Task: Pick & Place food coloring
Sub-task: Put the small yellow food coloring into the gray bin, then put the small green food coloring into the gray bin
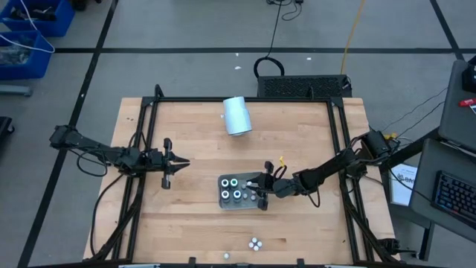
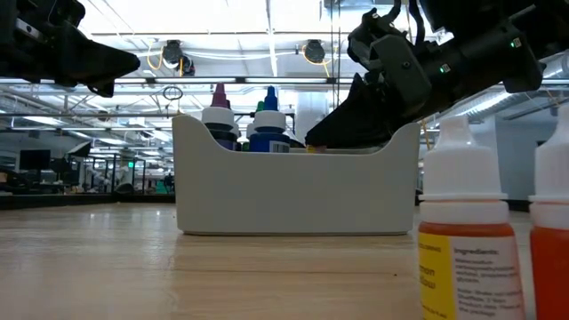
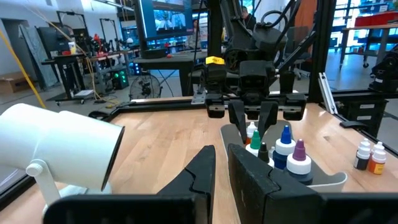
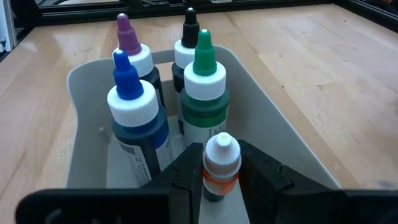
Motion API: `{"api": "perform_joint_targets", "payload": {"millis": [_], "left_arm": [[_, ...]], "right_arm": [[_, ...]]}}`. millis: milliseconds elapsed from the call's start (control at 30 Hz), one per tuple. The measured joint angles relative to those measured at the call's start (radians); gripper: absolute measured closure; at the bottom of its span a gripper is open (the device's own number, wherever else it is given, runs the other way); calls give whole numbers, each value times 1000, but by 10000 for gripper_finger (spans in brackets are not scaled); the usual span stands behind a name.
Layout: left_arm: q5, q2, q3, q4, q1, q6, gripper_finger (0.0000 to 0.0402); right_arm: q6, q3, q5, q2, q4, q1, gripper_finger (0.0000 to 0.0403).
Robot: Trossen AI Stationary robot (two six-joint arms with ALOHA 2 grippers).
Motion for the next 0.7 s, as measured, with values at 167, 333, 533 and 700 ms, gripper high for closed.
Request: {"api": "perform_joint_targets", "payload": {"millis": [167,333,533,700], "left_arm": [[0,0,0,0,0,0,350],[0,0,0,0,0,0,350],[0,0,0,0,0,0,350],[0,0,0,0,0,0,350]], "right_arm": [[0,0,-3,0,0,0,323],[-3,0,-28,0,2,0,315],[2,0,-29,1,2,0,308],[3,0,-29,1,2,0,308]]}}
